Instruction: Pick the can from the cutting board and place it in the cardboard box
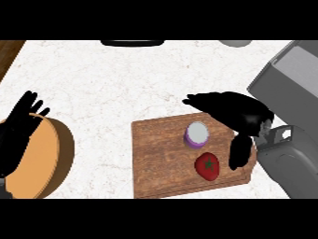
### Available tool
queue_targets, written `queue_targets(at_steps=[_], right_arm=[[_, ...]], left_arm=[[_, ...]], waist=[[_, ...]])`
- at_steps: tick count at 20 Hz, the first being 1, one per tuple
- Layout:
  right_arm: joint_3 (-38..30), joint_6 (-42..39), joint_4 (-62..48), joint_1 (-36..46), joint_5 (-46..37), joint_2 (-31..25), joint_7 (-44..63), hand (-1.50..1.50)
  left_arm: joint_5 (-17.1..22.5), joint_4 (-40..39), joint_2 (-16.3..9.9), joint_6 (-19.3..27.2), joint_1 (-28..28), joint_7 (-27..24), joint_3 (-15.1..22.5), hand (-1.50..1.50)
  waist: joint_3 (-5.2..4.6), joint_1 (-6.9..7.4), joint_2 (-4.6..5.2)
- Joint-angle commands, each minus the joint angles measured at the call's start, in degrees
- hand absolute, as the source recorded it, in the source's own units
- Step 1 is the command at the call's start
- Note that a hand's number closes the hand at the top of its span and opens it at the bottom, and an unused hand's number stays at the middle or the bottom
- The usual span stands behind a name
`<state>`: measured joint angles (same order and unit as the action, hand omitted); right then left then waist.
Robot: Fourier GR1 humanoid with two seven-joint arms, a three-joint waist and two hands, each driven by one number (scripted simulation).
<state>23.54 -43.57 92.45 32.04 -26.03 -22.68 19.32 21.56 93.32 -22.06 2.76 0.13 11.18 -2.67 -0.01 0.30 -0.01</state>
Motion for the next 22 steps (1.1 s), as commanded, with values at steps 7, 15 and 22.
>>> queue_targets(at_steps=[7,15,22], right_arm=[[-1.3,1.9,-1.2,-2.2,-9.0,5.2,-7.2,-1.5],[-0.1,-0.5,-0.5,-4.3,-15.9,8.1,-6.1,-1.5],[-1.4,-3.2,0.2,-4.4,-19.0,9.8,-5.9,-1.5]], left_arm=[[-3.8,-1.0,3.5,-1.0,1.0,0.8,-1.3,0.0],[-4.2,1.5,4.3,-3.5,0.4,2.3,-3.3,0.0],[-5.4,5.6,5.2,-3.8,-1.3,4.5,-4.7,0.0]], waist=[[0.01,-0.08,0.01],[0.01,-0.08,-0.01],[0.01,-0.03,-0.03]])
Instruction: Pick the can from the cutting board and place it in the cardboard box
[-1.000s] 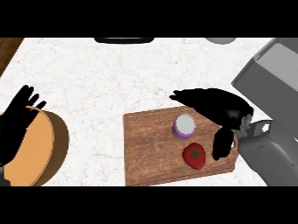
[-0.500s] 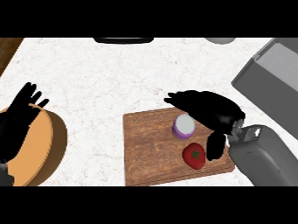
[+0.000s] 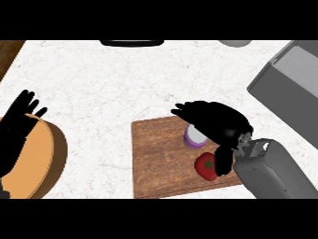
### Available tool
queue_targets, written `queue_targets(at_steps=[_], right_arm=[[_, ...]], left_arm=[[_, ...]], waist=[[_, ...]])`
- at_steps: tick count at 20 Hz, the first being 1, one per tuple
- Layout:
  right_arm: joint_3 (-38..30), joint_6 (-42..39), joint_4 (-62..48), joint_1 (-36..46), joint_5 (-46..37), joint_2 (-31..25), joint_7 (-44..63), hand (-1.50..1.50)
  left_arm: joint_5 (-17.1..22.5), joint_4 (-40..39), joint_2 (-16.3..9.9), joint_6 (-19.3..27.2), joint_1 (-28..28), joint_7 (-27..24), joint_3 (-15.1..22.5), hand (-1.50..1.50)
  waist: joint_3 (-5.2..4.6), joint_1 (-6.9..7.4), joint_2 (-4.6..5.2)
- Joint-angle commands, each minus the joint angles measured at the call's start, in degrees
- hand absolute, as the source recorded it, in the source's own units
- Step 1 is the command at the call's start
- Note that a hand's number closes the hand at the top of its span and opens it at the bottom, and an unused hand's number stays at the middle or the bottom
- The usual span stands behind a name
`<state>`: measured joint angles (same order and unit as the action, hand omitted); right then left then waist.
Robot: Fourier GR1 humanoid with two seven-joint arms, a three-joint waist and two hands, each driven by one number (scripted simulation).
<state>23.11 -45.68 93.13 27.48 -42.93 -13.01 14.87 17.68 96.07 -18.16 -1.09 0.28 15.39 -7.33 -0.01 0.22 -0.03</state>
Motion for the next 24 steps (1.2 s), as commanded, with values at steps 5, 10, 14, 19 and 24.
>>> queue_targets(at_steps=[5,10,14,19,24], right_arm=[[-1.3,1.0,-8.1,3.3,-6.3,2.1,-3.6,-1.5],[1.1,3.4,-7.7,-1.3,-10.4,3.9,-3.8,-1.5],[0.6,2.4,-10.5,-0.1,-11.7,5.1,-4.8,-1.5],[-1.2,4.0,-15.7,2.0,-14.6,5.0,-8.5,-1.5],[-1.9,5.8,-17.3,0.8,-16.2,2.9,-12.5,-1.5]], left_arm=[[-1.5,-2.0,1.6,-1.7,1.7,-0.6,-1.2,0.0],[-1.5,-3.2,1.7,-3.3,1.1,-0.4,-2.6,0.0],[-3.1,-0.7,4.5,-2.9,-1.8,-2.1,-1.0,0.0],[-4.4,-0.3,4.4,-1.9,1.8,1.7,-1.2,0.0],[-4.2,-1.5,4.9,-4.7,-2.1,-3.0,-2.8,0.0]], waist=[[0.0,0.08,0.04],[0.0,-0.03,0.02],[0.0,0.07,0.01],[0.01,0.05,0.04],[0.0,0.14,0.05]])
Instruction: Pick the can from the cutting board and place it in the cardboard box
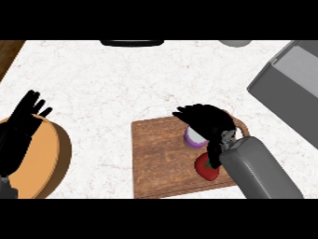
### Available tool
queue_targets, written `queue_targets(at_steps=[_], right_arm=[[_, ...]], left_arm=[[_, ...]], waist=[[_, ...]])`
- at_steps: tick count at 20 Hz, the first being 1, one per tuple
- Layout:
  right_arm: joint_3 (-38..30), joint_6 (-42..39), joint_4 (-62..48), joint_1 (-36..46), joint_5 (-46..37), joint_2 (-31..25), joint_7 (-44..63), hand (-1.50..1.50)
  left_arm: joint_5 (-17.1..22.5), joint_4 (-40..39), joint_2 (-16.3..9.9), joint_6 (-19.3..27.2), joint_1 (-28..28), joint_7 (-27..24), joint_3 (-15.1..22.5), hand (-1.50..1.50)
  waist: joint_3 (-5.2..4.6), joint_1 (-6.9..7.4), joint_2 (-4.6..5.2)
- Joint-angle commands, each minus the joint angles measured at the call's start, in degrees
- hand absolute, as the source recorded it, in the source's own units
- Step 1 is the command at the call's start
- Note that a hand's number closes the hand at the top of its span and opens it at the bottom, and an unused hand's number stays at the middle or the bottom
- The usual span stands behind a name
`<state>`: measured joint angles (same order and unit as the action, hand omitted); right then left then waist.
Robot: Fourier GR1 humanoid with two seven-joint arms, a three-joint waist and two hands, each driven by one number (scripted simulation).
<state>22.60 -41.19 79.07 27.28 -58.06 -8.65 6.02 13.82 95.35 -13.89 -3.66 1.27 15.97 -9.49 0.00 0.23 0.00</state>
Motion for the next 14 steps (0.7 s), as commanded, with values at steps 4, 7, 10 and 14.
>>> queue_targets(at_steps=[4,7,10,14], right_arm=[[-1.5,-1.0,-1.1,-0.4,-2.7,1.3,-1.8,-1.5],[-1.1,4.2,-4.8,-1.0,-5.4,0.9,-4.6,-1.5],[-1.9,1.5,-1.5,0.7,-5.3,2.3,-4.1,1.5],[-1.5,8.4,-6.1,0.3,-6.1,1.1,-11.0,1.5]], left_arm=[[-1.3,2.7,2.3,-0.3,-1.6,0.7,0.9,0.0],[-0.7,-2.7,0.8,-1.6,2.1,-0.5,-1.7,0.0],[-0.9,-2.1,0.8,-1.7,2.5,0.4,-1.5,0.0],[-1.8,-0.9,2.2,-2.2,-2.2,-2.5,-1.6,0.0]], waist=[[0.0,-0.01,-0.03],[0.0,-0.06,0.02],[0.0,-0.09,-0.02],[0.0,0.12,0.03]])
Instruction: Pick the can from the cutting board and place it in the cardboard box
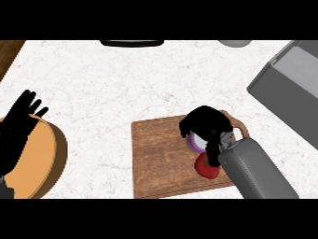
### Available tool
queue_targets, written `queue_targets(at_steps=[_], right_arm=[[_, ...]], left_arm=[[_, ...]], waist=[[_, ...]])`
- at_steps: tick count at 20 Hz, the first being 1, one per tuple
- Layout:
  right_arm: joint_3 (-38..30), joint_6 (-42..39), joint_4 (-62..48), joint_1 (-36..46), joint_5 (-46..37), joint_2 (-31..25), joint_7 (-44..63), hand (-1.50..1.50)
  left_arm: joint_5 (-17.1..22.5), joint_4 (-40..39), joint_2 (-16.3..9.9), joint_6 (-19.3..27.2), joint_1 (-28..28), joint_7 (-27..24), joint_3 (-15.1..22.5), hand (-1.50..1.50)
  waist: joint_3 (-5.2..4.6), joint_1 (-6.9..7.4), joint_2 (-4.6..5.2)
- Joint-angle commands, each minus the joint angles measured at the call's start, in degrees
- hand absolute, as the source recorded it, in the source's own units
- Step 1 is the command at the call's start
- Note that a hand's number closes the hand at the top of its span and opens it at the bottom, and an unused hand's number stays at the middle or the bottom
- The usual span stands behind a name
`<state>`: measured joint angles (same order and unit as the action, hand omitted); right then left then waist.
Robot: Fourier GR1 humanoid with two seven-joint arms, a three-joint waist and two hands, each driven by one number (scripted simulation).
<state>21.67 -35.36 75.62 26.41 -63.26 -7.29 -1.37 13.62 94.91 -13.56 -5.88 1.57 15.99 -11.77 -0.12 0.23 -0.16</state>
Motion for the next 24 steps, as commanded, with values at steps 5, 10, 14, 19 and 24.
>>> queue_targets(at_steps=[5,10,14,19,24], right_arm=[[-1.3,3.3,-3.9,1.8,-3.0,1.2,-5.3,1.5],[-7.7,4.5,-5.1,1.5,-2.3,-1.1,-2.7,1.5],[-19.5,10.1,-11.2,-0.4,-0.1,-7.5,-0.5,1.5],[-21.3,17.3,-13.6,1.2,-1.9,-9.3,-1.7,1.5],[-21.5,16.8,-2.3,1.1,-0.6,-7.1,1.4,1.5]], left_arm=[[-2.0,3.6,1.6,1.0,-1.5,1.7,0.7,0.0],[-1.2,2.7,1.7,0.5,-0.4,1.5,0.4,0.0],[-1.0,2.2,0.9,-1.0,-2.4,0.1,-0.2,0.0],[0.0,-1.5,-0.1,-0.7,3.2,1.9,-1.4,0.0],[-1.5,2.0,1.2,-0.3,-0.4,1.6,-0.3,0.0]], waist=[[0.12,0.07,0.14],[0.14,0.01,0.18],[0.2,0.25,0.53],[0.14,-0.01,0.3],[0.12,-0.17,0.06]])
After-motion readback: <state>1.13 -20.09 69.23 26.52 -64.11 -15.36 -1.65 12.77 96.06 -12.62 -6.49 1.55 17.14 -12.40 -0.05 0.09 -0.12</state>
